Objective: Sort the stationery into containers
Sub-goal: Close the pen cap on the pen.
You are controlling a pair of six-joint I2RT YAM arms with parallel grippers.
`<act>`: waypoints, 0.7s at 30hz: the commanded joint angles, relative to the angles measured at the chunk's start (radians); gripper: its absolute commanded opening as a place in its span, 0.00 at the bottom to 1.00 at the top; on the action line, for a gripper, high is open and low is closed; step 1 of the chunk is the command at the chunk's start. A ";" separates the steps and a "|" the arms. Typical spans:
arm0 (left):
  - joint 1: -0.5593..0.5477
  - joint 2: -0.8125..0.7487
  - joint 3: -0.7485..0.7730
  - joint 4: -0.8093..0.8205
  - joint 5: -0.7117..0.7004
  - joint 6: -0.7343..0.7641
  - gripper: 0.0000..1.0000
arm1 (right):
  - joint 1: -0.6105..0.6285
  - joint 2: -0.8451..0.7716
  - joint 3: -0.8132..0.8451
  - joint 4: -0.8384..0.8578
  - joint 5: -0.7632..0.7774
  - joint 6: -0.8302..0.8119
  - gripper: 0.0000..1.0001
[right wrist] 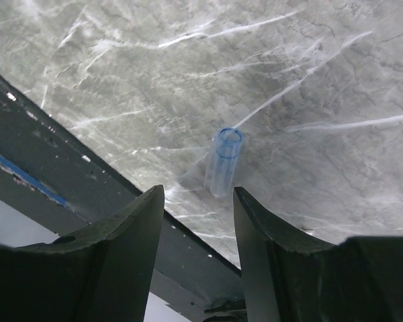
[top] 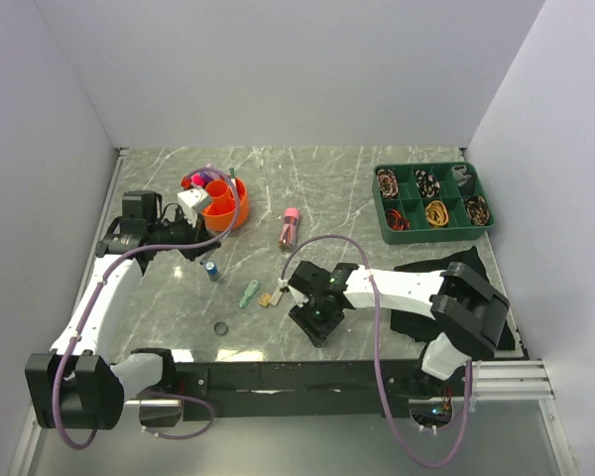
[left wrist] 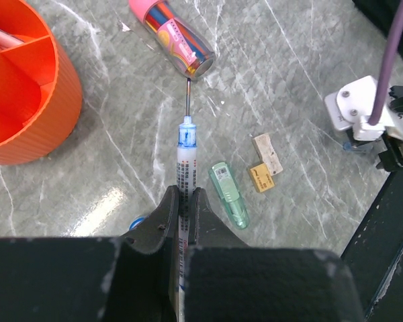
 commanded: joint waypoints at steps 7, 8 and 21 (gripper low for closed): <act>0.014 -0.023 0.002 0.020 0.052 -0.014 0.03 | -0.018 0.074 0.007 0.057 0.002 0.058 0.49; 0.017 -0.024 0.002 0.018 0.053 -0.013 0.03 | -0.018 0.080 0.008 0.061 0.003 0.062 0.48; 0.031 -0.059 -0.013 0.043 0.091 -0.072 0.04 | -0.016 0.172 0.020 0.032 0.066 0.096 0.38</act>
